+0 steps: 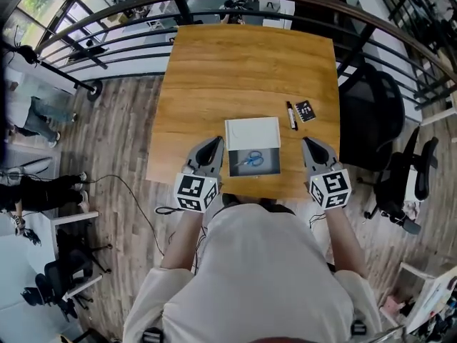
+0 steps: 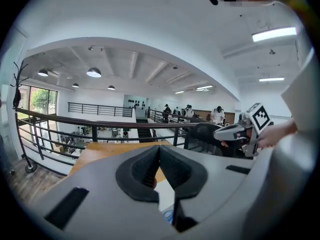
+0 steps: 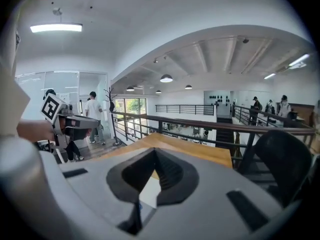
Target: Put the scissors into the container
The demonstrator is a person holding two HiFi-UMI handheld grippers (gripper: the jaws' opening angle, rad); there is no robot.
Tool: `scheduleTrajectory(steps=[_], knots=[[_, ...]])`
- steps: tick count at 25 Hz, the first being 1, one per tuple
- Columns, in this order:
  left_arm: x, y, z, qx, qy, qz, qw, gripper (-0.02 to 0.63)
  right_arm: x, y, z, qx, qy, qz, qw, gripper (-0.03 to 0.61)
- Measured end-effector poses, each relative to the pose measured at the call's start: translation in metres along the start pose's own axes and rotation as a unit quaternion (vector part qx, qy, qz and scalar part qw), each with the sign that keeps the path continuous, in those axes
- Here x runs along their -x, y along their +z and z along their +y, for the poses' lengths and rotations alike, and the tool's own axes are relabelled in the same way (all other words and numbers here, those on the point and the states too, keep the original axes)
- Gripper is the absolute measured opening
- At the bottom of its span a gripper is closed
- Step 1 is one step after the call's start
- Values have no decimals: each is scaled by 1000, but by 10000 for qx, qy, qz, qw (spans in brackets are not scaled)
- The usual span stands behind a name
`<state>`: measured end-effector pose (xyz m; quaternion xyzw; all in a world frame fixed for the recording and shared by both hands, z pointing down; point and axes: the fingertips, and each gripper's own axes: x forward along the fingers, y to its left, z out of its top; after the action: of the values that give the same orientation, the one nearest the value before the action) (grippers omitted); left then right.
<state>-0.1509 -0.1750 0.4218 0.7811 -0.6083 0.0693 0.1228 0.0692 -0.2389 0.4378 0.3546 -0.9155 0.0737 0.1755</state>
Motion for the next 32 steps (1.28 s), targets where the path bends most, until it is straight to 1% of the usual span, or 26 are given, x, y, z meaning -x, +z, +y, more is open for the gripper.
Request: scheduleTrajectory(steps=[5,11,16,32], knots=[[17,24,11,-72,61,-250,9996,-6,10,28,10,183,14,-270,9995,2],[27,36,19,-103,47,-390,9992,-6,15,46,14,345,-5,-547,9979,2],[30,37,21,-52,0,-431,9991,-6,14,51,17,360,-30,-565,9978,2],[22,46,30,-83,-91,-533,9985,-6,7,61,16,478,-60,-631,9968,2]])
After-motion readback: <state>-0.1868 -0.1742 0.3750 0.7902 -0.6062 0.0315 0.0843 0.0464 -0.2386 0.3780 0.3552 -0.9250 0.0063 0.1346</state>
